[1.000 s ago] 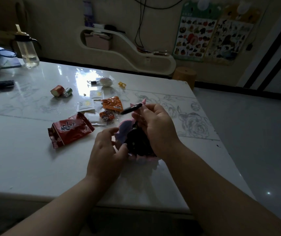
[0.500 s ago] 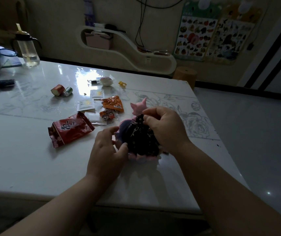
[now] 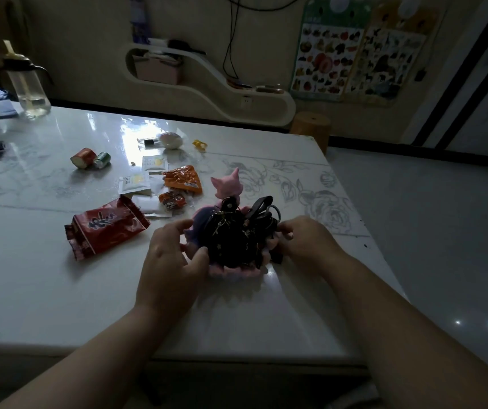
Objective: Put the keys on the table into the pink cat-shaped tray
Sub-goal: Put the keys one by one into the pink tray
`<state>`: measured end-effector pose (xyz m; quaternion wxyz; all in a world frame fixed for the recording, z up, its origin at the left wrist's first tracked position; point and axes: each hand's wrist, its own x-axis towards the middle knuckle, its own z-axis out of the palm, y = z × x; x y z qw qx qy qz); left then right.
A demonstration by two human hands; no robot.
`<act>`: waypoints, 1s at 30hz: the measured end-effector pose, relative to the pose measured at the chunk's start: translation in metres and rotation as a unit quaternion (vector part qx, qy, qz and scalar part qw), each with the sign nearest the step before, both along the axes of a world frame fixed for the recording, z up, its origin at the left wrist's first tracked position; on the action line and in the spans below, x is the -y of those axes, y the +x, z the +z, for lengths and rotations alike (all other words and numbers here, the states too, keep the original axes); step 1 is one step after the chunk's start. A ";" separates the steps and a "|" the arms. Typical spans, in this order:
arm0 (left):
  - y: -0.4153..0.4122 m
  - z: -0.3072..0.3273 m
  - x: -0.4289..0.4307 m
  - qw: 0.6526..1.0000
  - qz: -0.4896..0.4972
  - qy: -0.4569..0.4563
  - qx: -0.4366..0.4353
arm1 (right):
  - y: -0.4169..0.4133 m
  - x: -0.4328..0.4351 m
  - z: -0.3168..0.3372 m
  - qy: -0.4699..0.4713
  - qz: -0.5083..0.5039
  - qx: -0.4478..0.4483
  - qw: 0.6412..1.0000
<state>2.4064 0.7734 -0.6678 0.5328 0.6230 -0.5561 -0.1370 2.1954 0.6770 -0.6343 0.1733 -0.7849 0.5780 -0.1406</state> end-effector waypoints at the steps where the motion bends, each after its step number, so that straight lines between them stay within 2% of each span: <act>1: 0.000 0.000 0.000 1.000 0.001 0.001 0.000 | 0.001 0.000 -0.001 -0.002 -0.009 0.007 1.000; 4: 0.001 -0.001 0.000 1.000 0.003 0.002 -0.001 | 0.002 0.002 0.001 0.039 -0.044 0.027 0.998; 10: 0.001 -0.002 0.002 1.000 0.011 0.005 0.010 | -0.020 0.007 0.015 0.116 -0.125 -0.044 0.984; 14: 0.000 -0.003 0.001 1.000 0.009 0.006 0.022 | -0.039 0.004 0.016 0.152 -0.163 0.000 0.975; 20: -0.001 -0.001 0.001 1.000 0.005 0.005 0.026 | -0.048 0.003 0.012 0.146 -0.157 0.090 0.973; 30: -0.001 0.001 0.001 1.000 0.005 0.012 0.023 | -0.034 0.003 0.003 0.055 -0.119 0.054 0.990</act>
